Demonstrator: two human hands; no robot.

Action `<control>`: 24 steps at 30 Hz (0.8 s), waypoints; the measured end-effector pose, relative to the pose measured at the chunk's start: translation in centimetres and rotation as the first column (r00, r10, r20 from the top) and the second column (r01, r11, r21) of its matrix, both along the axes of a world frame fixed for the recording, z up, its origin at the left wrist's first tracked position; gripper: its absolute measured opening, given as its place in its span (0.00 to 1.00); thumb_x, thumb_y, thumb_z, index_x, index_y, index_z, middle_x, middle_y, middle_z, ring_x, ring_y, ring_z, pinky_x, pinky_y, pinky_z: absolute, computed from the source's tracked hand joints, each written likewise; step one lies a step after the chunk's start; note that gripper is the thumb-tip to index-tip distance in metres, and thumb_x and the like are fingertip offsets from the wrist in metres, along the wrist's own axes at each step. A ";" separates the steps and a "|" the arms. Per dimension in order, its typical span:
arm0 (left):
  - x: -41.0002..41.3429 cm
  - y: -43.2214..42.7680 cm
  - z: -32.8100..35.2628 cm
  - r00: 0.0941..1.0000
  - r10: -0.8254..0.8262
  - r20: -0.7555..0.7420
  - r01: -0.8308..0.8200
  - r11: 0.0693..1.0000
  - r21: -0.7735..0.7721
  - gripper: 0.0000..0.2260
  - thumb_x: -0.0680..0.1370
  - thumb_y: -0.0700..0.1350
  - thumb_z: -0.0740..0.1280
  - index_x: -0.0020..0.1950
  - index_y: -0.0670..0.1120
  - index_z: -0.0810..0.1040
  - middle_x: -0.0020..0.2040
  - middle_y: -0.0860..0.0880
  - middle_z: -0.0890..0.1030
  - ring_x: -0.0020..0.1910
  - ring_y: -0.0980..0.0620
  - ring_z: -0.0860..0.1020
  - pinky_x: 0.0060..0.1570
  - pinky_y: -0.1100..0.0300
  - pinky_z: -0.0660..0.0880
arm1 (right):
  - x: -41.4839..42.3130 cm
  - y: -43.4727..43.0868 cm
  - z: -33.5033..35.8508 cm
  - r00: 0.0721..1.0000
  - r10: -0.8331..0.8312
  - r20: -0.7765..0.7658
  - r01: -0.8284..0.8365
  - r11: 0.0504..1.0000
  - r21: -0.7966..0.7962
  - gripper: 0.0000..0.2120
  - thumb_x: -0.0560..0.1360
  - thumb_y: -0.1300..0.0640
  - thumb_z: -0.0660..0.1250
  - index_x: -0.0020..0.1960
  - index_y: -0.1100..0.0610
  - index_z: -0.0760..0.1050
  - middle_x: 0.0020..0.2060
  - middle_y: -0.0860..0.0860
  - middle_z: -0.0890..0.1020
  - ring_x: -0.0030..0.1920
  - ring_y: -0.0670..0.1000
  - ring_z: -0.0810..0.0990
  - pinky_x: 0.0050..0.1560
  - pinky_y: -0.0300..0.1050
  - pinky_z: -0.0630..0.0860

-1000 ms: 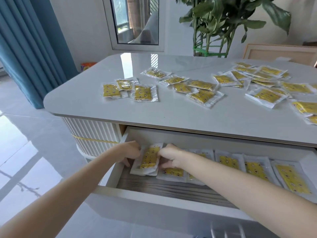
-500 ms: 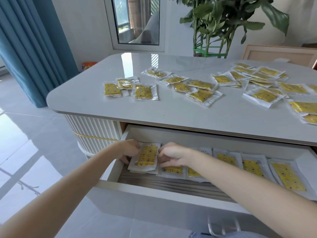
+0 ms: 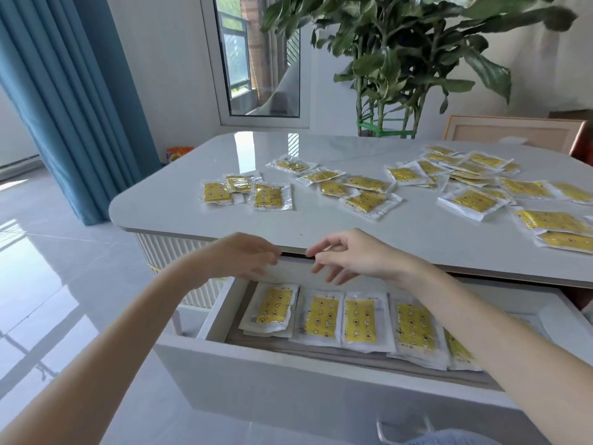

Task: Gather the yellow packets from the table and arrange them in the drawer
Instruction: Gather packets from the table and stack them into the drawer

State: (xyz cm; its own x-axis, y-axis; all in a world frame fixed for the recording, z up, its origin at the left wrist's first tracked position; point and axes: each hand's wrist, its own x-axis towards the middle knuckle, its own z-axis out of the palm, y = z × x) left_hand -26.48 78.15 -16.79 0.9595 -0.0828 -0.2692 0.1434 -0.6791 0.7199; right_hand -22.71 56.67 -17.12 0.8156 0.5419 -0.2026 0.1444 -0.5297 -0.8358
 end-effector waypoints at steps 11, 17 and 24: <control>10.0 0.5 0.0 0.859 0.237 0.453 -0.296 0.953 0.063 0.18 0.79 0.48 0.64 0.69 0.49 0.71 0.66 0.45 0.75 0.65 0.45 0.72 0.64 0.53 0.69 | 9.5 -2.0 -0.9 0.806 -0.320 0.498 0.428 0.896 -0.116 0.15 0.77 0.55 0.61 0.63 0.52 0.74 0.64 0.51 0.76 0.61 0.54 0.75 0.56 0.46 0.73; 14.8 0.7 -3.3 0.911 0.147 0.384 -0.302 0.873 0.383 0.24 0.79 0.58 0.56 0.75 0.55 0.61 0.77 0.40 0.56 0.77 0.43 0.50 0.74 0.50 0.47 | 13.6 -2.3 -3.4 0.850 -0.116 0.514 0.401 0.776 -0.487 0.24 0.81 0.49 0.51 0.75 0.53 0.59 0.74 0.53 0.63 0.74 0.59 0.58 0.73 0.54 0.58; 15.6 -0.6 -4.9 0.902 0.104 0.419 -0.305 0.840 0.448 0.26 0.76 0.66 0.53 0.73 0.62 0.61 0.77 0.47 0.58 0.76 0.44 0.53 0.74 0.49 0.48 | 12.7 -3.0 -3.2 0.812 -0.092 0.576 0.407 0.798 -0.446 0.23 0.81 0.44 0.51 0.73 0.51 0.64 0.74 0.50 0.66 0.74 0.53 0.62 0.71 0.48 0.60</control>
